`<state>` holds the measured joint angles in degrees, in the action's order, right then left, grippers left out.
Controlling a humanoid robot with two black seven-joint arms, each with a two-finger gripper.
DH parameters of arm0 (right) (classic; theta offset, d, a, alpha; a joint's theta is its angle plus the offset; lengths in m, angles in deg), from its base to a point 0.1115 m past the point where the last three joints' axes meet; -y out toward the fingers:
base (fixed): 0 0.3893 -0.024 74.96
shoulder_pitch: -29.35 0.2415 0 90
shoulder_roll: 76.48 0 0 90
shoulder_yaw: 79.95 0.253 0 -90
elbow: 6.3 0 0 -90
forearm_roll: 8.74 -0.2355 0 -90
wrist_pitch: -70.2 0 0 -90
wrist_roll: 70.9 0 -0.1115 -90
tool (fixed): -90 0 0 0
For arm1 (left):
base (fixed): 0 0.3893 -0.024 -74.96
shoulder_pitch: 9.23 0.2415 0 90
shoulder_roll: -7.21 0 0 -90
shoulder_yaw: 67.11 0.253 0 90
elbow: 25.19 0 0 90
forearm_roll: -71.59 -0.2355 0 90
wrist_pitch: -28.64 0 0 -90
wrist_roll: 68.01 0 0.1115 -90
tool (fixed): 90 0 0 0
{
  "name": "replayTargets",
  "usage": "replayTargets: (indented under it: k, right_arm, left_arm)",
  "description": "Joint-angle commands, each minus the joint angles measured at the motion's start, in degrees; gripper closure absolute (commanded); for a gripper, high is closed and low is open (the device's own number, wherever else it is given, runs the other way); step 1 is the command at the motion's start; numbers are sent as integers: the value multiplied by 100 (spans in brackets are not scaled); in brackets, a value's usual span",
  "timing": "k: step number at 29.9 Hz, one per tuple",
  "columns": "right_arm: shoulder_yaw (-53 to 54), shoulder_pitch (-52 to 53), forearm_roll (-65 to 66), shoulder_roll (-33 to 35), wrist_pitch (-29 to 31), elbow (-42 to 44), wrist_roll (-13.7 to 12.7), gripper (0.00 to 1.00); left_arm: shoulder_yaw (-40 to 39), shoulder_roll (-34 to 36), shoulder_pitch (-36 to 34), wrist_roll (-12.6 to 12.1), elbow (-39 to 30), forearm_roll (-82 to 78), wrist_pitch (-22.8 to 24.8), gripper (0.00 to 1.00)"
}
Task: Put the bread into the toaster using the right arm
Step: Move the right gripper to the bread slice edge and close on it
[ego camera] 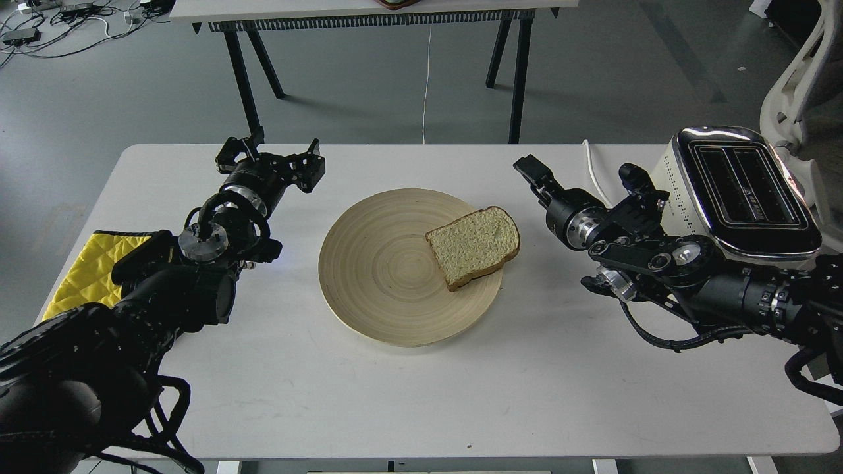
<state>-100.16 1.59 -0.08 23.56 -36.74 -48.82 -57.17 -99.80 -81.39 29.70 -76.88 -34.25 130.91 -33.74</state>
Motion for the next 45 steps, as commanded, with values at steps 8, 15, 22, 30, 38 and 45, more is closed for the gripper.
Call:
replayTargets:
  k: [8, 15, 22, 30, 38, 45]
  right_arm:
    - [-1, -81, 100, -72, -11, -204, -45, 14]
    - [-1, -142, 180, -116, -11, -292, -80, 17]
    - [-1, -177, 189, -107, -11, -380, -80, 17]
    - [-10, -247, 180, -99, -11, -380, -80, 21]
    - [-10, -256, 180, -81, -2, -450, -71, 28]
    - [-10, -248, 180, -64, -2, -494, -71, 33]
  left_arm:
    - [0, 0, 0, -1, 0, 0, 6, 0]
    - [0, 0, 0, -1, 0, 0, -2, 0]
    - [0, 0, 0, -1, 0, 0, -2, 0]
    - [0, 0, 0, -1, 0, 0, -2, 0]
    - [0, 0, 0, -1, 0, 0, -2, 0]
    - [0, 0, 0, -1, 0, 0, -2, 0]
